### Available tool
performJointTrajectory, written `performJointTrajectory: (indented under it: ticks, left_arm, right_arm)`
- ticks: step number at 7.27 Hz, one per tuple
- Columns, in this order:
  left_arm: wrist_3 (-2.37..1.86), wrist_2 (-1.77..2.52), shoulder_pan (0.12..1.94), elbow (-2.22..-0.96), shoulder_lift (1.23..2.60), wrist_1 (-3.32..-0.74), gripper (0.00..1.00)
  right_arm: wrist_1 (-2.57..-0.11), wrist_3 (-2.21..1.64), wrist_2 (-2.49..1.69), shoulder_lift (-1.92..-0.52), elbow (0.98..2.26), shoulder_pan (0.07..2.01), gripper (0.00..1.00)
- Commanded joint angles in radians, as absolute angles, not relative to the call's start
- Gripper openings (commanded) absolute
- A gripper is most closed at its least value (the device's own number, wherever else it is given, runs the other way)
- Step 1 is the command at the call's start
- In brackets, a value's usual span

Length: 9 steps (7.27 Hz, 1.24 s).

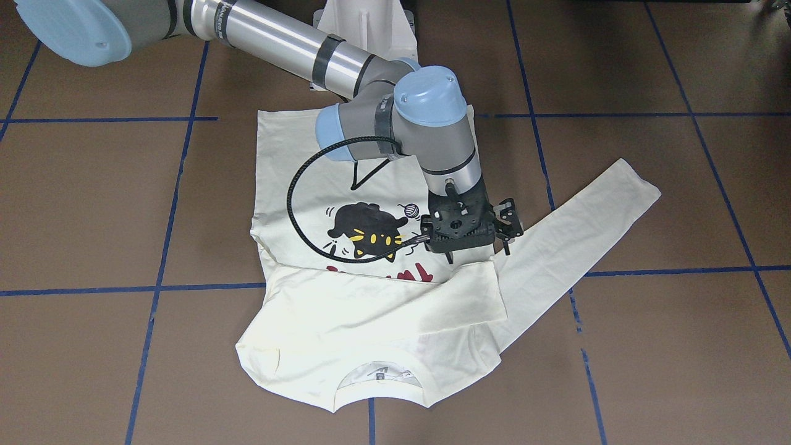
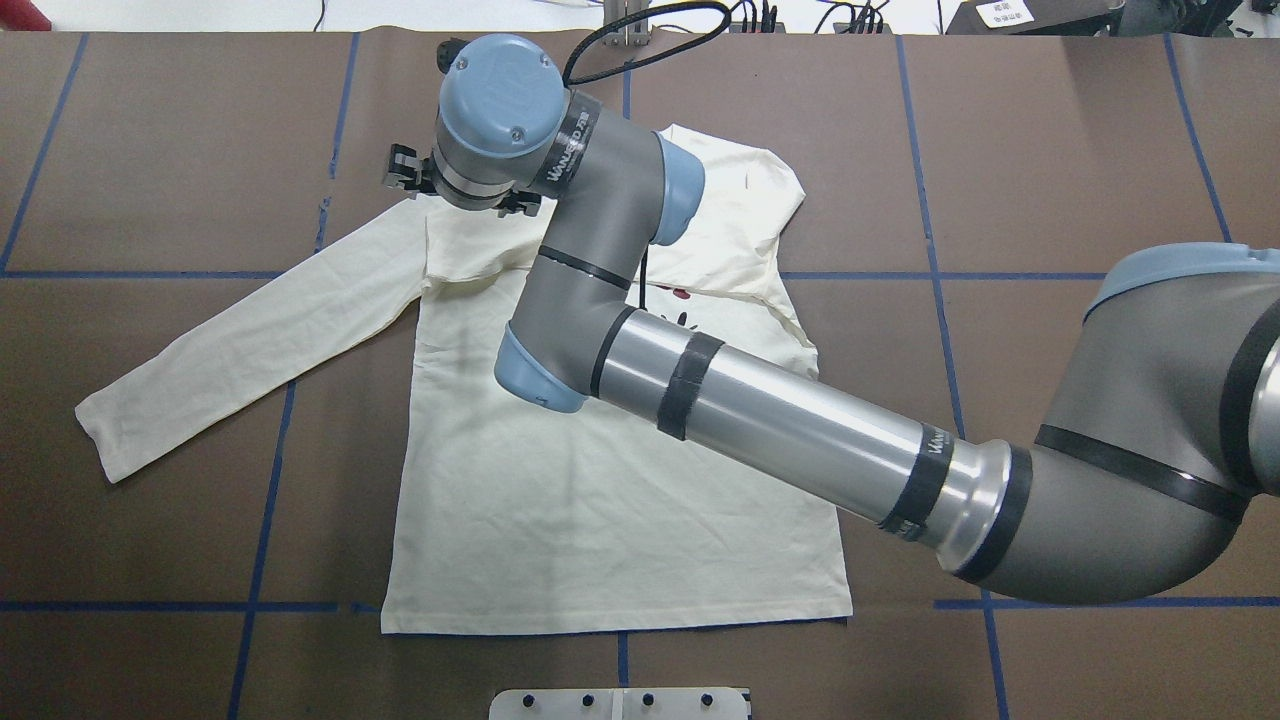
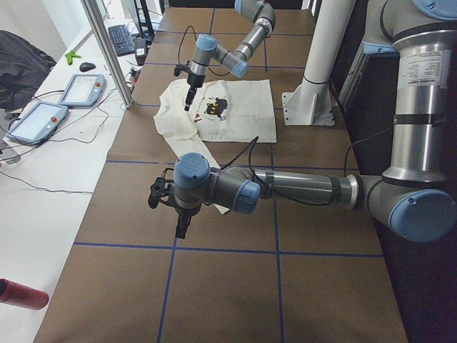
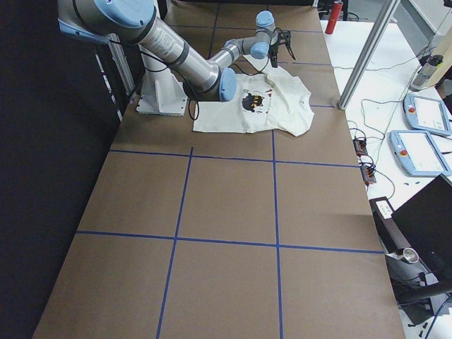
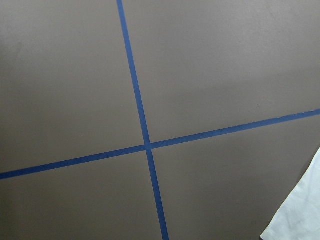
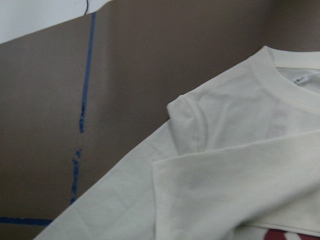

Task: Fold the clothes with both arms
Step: 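Carry the sleeve across the shirt body with the right gripper and release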

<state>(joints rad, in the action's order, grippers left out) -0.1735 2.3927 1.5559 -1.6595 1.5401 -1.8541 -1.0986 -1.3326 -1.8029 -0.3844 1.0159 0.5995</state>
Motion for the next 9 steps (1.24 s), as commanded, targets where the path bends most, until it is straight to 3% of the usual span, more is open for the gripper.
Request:
performJointTrajectory:
  ticks: [1,4,7,9]
  left_arm:
    - [-0.494,2.299,1.440,-1.661,1.472,-2.089,1.00]
    - [-1.039,2.126,1.173,-1.684,1.391,-2.384,1.00]
    - [-1.315,1.955,0.921,-1.797,1.327,-2.384,1.00]
    - [-1.458,1.840,0.777,-1.799,1.325,-2.381,1.00]
  right_arm:
    - [-1.413,-1.238,-1.922,-0.536,1.280,0.667,1.00]
    - [-1.616,-1.001,-2.024,-0.824,1.584,0.788,1.00]
    - [-1.635,-0.751,-2.190,-0.992,1.637,0.954,1.00]
    - [-1.634,-0.677,-2.191,-1.029,1.637,0.983,1.00]
